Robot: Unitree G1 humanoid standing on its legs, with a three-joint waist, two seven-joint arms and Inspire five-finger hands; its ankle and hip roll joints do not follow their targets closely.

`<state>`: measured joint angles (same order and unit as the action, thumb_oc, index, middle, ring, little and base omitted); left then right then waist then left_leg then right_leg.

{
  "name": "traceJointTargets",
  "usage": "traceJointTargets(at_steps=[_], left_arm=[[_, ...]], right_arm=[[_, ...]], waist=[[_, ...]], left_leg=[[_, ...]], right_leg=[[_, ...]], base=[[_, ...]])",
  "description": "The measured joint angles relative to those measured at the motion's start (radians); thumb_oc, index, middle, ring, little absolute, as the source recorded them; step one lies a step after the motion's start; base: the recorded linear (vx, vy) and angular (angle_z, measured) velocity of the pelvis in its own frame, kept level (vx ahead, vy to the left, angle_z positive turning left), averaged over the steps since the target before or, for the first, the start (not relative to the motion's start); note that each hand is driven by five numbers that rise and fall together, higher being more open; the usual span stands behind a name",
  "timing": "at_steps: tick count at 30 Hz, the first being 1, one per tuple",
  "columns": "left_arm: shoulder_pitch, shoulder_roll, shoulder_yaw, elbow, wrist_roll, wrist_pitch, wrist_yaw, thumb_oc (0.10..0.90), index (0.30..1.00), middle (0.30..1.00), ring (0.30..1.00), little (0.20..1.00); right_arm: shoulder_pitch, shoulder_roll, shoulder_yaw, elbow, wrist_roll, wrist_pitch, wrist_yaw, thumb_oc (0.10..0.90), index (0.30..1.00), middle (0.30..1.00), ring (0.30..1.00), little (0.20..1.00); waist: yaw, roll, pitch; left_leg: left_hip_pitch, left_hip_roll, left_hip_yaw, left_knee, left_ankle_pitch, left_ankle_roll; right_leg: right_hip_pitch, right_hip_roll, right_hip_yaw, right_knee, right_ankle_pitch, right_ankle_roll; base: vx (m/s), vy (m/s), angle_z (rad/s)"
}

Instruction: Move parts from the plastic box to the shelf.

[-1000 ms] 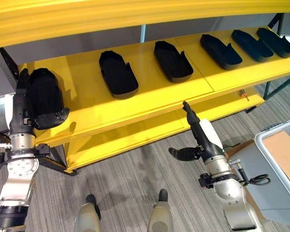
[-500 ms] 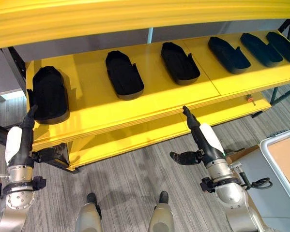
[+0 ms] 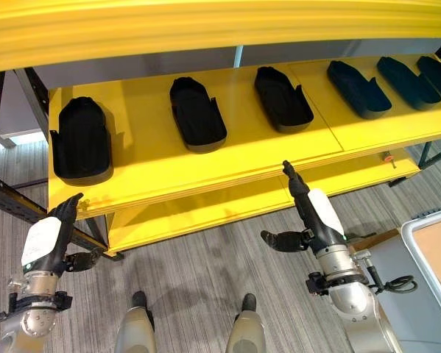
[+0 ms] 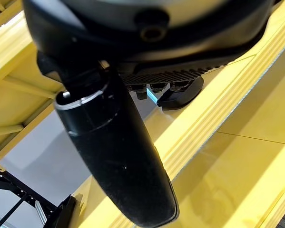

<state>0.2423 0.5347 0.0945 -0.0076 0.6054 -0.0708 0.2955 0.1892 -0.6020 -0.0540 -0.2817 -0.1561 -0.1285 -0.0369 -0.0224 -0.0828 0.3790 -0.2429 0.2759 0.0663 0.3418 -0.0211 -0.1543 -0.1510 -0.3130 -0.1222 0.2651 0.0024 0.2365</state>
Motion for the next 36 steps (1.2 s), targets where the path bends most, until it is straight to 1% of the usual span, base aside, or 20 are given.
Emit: traceJointTargets(at_steps=[2, 4, 6, 13, 19, 25, 36], left_arm=[[-0.037, 0.0, -0.032, 0.03, 0.001, 0.001, 0.002, 0.9, 1.0, 1.0, 1.0, 1.0], [-0.111, 0.001, -0.085, 0.106, 0.01, 0.007, 0.004, 0.9, 1.0, 1.0, 1.0, 1.0], [-0.148, -0.001, -0.112, 0.142, 0.017, 0.02, 0.01, 0.9, 1.0, 1.0, 1.0, 1.0], [-0.158, -0.003, -0.133, 0.165, 0.048, 0.036, 0.062, 0.9, 1.0, 1.0, 1.0, 1.0], [-0.199, -0.005, -0.172, 0.226, 0.073, 0.05, 0.122, 0.9, 1.0, 1.0, 1.0, 1.0], [-0.256, -0.004, -0.211, 0.321, 0.112, 0.058, 0.18, 0.9, 1.0, 1.0, 1.0, 1.0], [-0.325, -0.004, -0.22, 0.391, 0.118, 0.076, 0.195, 0.9, 1.0, 1.0, 1.0, 1.0]], right_arm=[[-0.003, 0.0, 0.0, 0.0, 0.0, 0.0, -0.004, 0.9, 1.0, 1.0, 1.0, 1.0], [-0.011, 0.0, 0.001, 0.0, 0.0, 0.0, -0.02, 0.9, 1.0, 1.0, 1.0, 1.0], [-0.013, 0.0, 0.001, 0.0, -0.001, -0.001, -0.027, 0.9, 1.0, 1.0, 1.0, 1.0], [-0.015, 0.0, 0.001, 0.0, -0.001, -0.001, -0.038, 0.9, 1.0, 1.0, 1.0, 1.0], [-0.028, 0.0, 0.002, 0.0, -0.001, -0.001, -0.039, 0.9, 1.0, 1.0, 1.0, 1.0], [-0.04, 0.0, 0.004, 0.0, -0.001, -0.003, -0.04, 0.9, 1.0, 1.0, 1.0, 1.0], [-0.041, 0.0, 0.011, 0.0, 0.0, -0.013, -0.043, 0.9, 1.0, 1.0, 1.0, 1.0]], waist=[[0.0, -0.002, 0.001], [-0.003, -0.008, 0.003], [-0.003, -0.012, 0.004], [-0.002, -0.02, 0.004], [-0.003, -0.025, 0.004], [0.0, -0.032, 0.001], [-0.005, -0.041, -0.007]], left_leg=[[0.0, 0.0, 0.0, 0.001, 0.0, 0.0], [0.0, 0.0, 0.0, 0.003, -0.001, -0.001], [0.0, 0.001, 0.0, 0.003, -0.001, -0.001], [-0.004, 0.001, 0.001, 0.005, -0.002, -0.003], [-0.018, 0.002, -0.003, 0.02, -0.008, -0.011], [-0.024, 0.001, 0.005, 0.028, -0.008, -0.011], [-0.041, 0.003, 0.009, 0.012, -0.008, -0.01]], right_leg=[[-0.001, 0.0, 0.0, 0.001, -0.001, -0.001], [-0.003, 0.0, 0.001, 0.003, -0.002, -0.001], [-0.004, 0.0, 0.002, 0.003, -0.002, -0.001], [-0.011, 0.0, 0.006, 0.007, -0.002, -0.002], [-0.021, 0.0, 0.009, 0.015, -0.002, -0.003], [-0.03, 0.004, 0.033, 0.008, -0.002, -0.003], [-0.038, 0.013, 0.037, -0.046, -0.001, -0.002]], base=[[0.0, 0.0, 0.0], [0.0, 0.0, 0.0], [0.0, 0.0, 0.0], [0.0, 0.0, 0.0], [0.0, 0.0, 0.0], [0.0, 0.01, -0.03], [0.0, 0.007, -0.04]])
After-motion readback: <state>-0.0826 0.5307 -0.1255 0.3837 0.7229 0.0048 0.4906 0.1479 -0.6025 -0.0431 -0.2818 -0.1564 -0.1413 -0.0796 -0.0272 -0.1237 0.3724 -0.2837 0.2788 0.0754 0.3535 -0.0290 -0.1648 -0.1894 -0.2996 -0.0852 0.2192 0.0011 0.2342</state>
